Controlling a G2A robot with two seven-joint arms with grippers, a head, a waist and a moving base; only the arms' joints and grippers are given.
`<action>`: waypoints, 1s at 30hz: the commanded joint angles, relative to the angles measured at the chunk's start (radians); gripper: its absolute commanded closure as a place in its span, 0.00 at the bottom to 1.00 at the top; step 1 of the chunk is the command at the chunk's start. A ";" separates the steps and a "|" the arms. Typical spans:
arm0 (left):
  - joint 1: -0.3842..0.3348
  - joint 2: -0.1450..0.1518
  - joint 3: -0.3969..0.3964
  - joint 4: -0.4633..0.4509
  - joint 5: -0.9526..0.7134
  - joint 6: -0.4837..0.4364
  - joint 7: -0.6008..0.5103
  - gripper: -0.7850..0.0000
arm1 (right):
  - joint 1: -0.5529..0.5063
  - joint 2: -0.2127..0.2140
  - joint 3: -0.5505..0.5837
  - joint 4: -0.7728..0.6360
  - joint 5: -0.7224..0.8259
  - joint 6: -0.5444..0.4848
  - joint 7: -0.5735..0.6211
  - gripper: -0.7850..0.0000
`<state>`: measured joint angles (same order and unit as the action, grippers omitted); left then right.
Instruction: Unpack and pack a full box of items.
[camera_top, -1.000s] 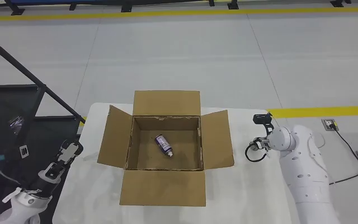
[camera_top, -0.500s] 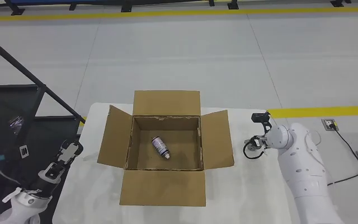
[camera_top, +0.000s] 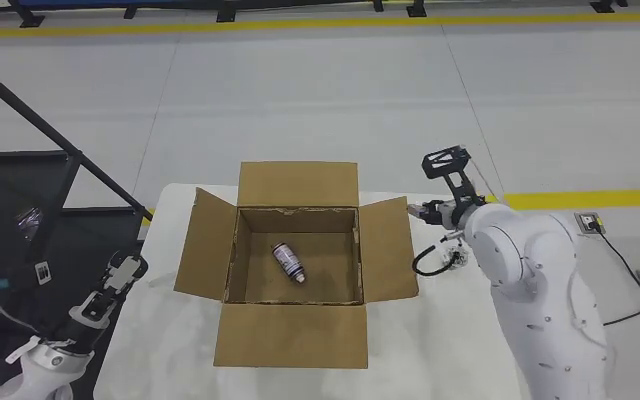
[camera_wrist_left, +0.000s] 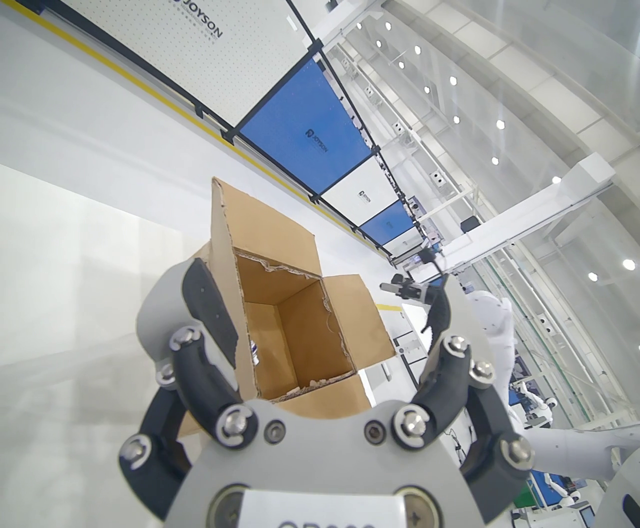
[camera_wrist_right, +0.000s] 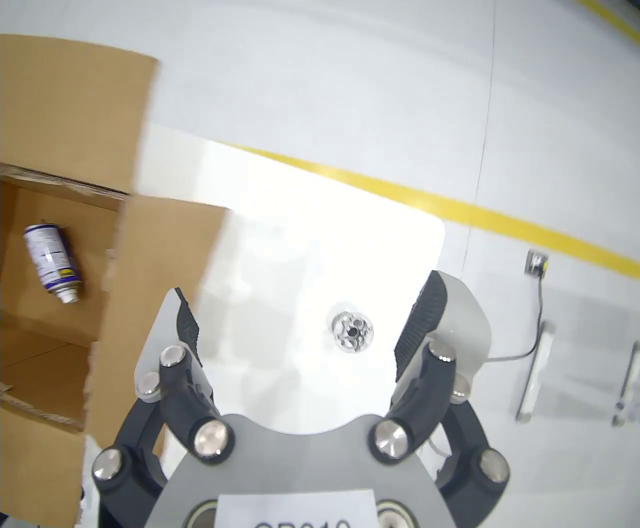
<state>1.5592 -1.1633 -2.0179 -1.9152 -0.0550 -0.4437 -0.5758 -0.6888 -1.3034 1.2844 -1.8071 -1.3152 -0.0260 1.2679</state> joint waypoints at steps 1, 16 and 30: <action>0.004 0.001 -0.004 0.005 -0.003 0.000 0.008 0.00 | 0.051 -0.012 -0.092 -0.006 0.005 -0.013 -0.002 0.00; 0.023 0.003 -0.023 0.014 -0.022 0.003 0.033 0.00 | 0.516 -0.271 -0.762 0.767 0.425 -0.225 -0.145 0.00; 0.023 0.003 -0.023 0.014 -0.022 0.003 0.033 0.00 | 0.571 -0.553 -0.947 1.326 0.553 -0.206 -0.365 0.00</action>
<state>1.5822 -1.1606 -2.0412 -1.9010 -0.0770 -0.4406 -0.5428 -0.1181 -1.8403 0.3375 -0.5180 -0.7744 -0.2394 0.9191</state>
